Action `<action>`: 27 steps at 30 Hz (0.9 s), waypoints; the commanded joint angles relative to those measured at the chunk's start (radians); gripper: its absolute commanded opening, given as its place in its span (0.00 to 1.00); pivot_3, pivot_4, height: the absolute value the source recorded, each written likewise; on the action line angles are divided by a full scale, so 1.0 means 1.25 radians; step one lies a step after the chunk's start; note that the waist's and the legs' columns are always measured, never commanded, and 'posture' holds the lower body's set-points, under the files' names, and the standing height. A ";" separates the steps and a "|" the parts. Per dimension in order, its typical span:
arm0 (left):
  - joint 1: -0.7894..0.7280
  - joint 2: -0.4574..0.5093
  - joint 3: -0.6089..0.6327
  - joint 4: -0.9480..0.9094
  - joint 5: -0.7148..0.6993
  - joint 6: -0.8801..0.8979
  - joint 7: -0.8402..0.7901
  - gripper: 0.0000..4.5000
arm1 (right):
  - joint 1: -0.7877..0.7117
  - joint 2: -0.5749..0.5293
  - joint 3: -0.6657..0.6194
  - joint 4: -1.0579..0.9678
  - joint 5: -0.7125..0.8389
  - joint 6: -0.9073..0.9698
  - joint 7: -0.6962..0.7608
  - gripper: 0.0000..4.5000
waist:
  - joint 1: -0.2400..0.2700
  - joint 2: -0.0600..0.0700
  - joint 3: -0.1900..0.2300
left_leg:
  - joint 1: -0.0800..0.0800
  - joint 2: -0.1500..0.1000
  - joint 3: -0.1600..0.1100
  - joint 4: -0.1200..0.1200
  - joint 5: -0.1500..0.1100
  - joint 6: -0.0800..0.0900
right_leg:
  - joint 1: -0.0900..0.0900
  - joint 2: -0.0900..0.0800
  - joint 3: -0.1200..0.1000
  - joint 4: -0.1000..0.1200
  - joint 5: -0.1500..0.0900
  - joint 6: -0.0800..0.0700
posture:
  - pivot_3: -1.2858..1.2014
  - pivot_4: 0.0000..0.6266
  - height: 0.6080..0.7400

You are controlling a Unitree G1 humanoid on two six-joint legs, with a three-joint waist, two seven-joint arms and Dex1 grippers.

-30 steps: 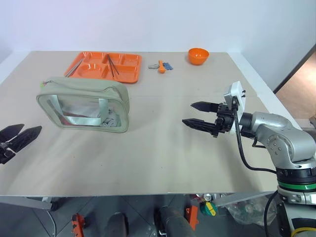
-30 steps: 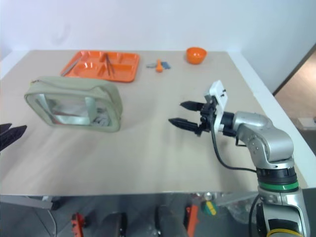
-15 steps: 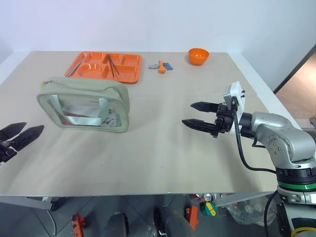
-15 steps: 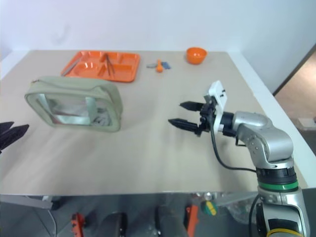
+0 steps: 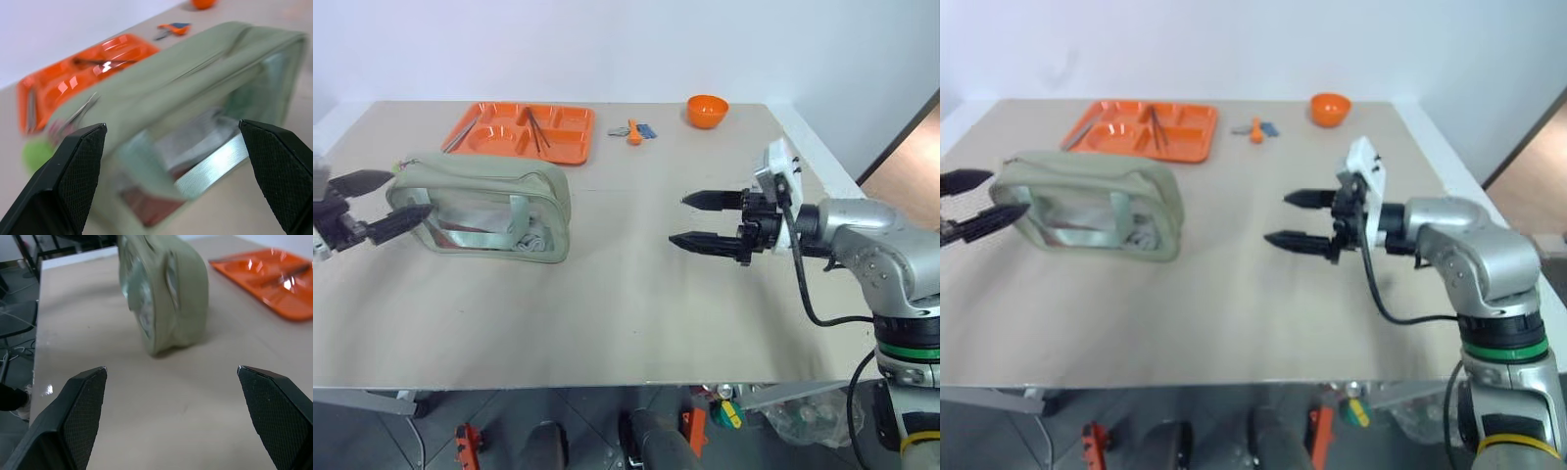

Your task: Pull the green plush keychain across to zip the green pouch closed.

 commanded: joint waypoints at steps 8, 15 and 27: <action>-0.276 0.053 -0.209 0.183 0.137 -0.136 -0.195 1.00 | 0.024 0.003 -0.027 -0.070 0.031 0.017 -0.031 0.98 | -0.001 0.000 0.000 | 0.000 -0.001 0.000 0.001 0.000 0.001 | 0.000 0.000 0.000 0.001 0.000 0.000 | 0.52 0.24 1.00; -0.400 0.018 -0.334 0.318 0.241 -0.239 -0.312 1.00 | 0.047 0.006 -0.057 -0.108 0.068 0.038 -0.073 0.98 | 0.000 0.000 0.000 | 0.000 0.000 0.000 0.002 -0.001 0.001 | 0.000 0.001 0.000 0.002 0.000 0.000 | 0.52 0.24 1.00; -0.560 -0.054 -0.417 0.511 0.352 -0.333 -0.423 0.51 | 0.078 0.002 -0.076 -0.141 0.097 0.047 -0.117 0.99 | -0.002 0.000 0.000 | -0.001 -0.001 0.000 0.004 -0.002 0.003 | 0.000 0.001 0.001 0.003 -0.001 0.001 | 0.52 0.24 1.00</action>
